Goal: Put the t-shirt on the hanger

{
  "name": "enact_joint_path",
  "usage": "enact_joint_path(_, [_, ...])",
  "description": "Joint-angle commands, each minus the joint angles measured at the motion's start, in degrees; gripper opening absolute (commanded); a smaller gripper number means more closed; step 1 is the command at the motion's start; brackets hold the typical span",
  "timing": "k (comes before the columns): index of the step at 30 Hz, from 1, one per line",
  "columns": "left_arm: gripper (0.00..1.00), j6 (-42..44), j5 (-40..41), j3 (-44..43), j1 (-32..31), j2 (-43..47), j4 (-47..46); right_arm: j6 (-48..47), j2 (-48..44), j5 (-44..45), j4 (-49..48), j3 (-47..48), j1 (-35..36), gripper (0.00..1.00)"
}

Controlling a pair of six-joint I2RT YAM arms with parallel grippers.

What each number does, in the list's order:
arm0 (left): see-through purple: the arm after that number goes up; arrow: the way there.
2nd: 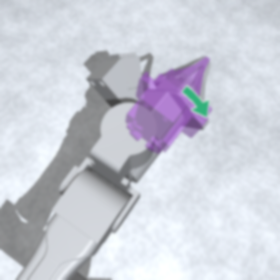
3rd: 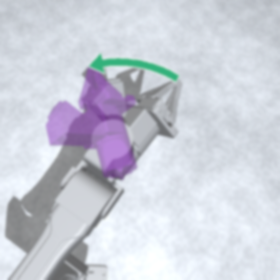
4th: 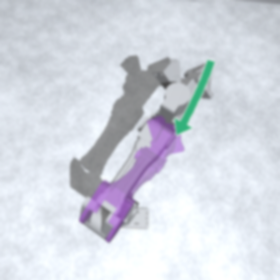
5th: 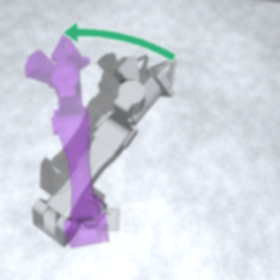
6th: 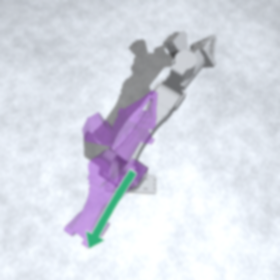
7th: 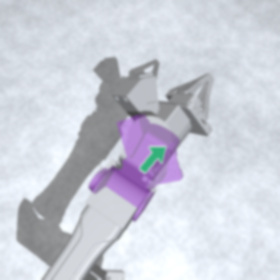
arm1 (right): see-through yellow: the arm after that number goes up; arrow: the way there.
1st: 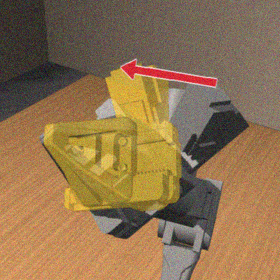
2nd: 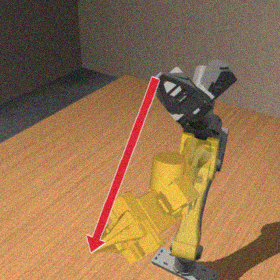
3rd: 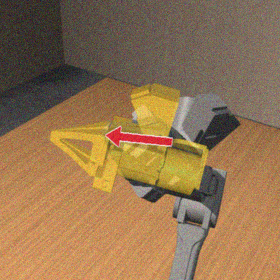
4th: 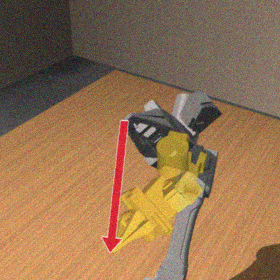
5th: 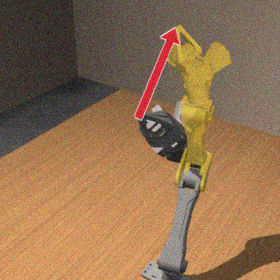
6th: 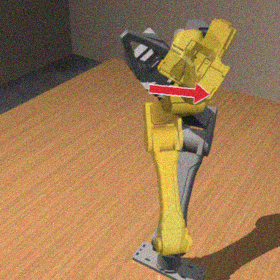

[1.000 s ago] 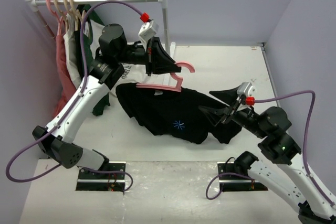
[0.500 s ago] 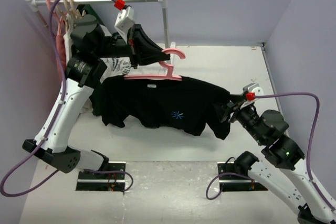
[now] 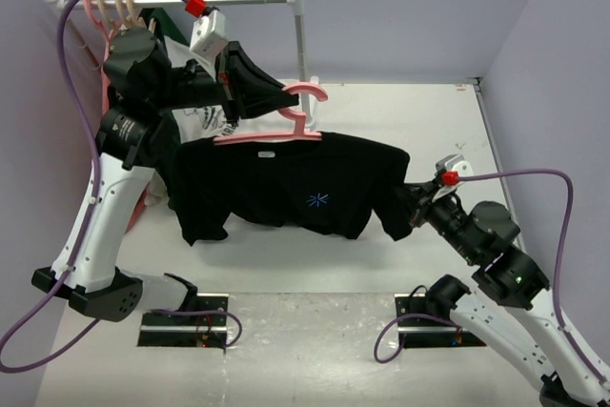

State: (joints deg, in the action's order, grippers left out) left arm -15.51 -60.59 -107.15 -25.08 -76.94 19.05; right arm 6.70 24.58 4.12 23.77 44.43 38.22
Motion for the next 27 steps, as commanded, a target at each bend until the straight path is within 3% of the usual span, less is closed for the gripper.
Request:
enact_joint_path(1, [0.0, 0.3, 4.0, -2.7, 0.6, 1.8, 0.7, 1.0, 1.7, 4.8, -3.9, -1.0, -0.1, 0.0])
enact_joint_path(8, [0.0, 2.3, 21.8, -4.9, 0.6, 4.1, 4.6, 5.9, 3.6, 17.9, -3.9, -3.2, -3.5, 0.0])
enact_joint_path(15, [0.0, 2.6, 27.5, -7.1, 0.6, 5.4, 6.7, 9.4, 8.8, 6.9, -6.5, -5.4, -14.5, 0.0])
enact_joint_path(27, [0.0, 3.2, 30.4, -3.7, 0.6, 7.5, 5.0, 9.5, 10.0, 4.8, -8.2, -5.8, -18.8, 0.0])
